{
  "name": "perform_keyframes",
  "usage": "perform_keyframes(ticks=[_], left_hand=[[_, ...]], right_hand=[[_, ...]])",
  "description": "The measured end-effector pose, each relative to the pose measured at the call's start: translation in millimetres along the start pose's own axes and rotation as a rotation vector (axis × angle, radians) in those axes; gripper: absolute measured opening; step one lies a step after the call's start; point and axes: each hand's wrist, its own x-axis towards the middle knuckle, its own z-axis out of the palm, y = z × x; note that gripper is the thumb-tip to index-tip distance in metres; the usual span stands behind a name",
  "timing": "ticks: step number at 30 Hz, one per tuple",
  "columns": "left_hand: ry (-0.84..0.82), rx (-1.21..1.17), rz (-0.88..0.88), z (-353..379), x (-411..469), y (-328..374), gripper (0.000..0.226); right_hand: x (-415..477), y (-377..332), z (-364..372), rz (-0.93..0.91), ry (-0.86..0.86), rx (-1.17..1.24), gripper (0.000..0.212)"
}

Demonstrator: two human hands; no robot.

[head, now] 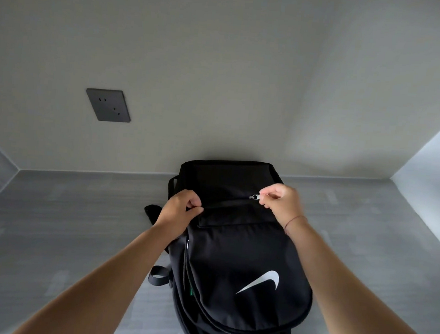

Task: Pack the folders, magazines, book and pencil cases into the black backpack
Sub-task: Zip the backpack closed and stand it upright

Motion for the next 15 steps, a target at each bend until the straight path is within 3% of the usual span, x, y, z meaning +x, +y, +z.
perform_keyframes(ticks=[4, 10, 15], left_hand=[[-0.023, 0.071, 0.06, 18.3, 11.2, 26.0, 0.038], [0.063, 0.201, 0.151, 54.0, 22.7, 55.3, 0.023], [0.106, 0.186, 0.192, 55.6, 19.2, 49.7, 0.009]], right_hand=[[0.0, 4.3, 4.5, 0.036, -0.038, 0.085, 0.023], [3.9, 13.3, 12.9, 0.063, 0.022, 0.056, 0.005], [16.5, 21.8, -7.5, 0.037, 0.116, -0.077, 0.007]])
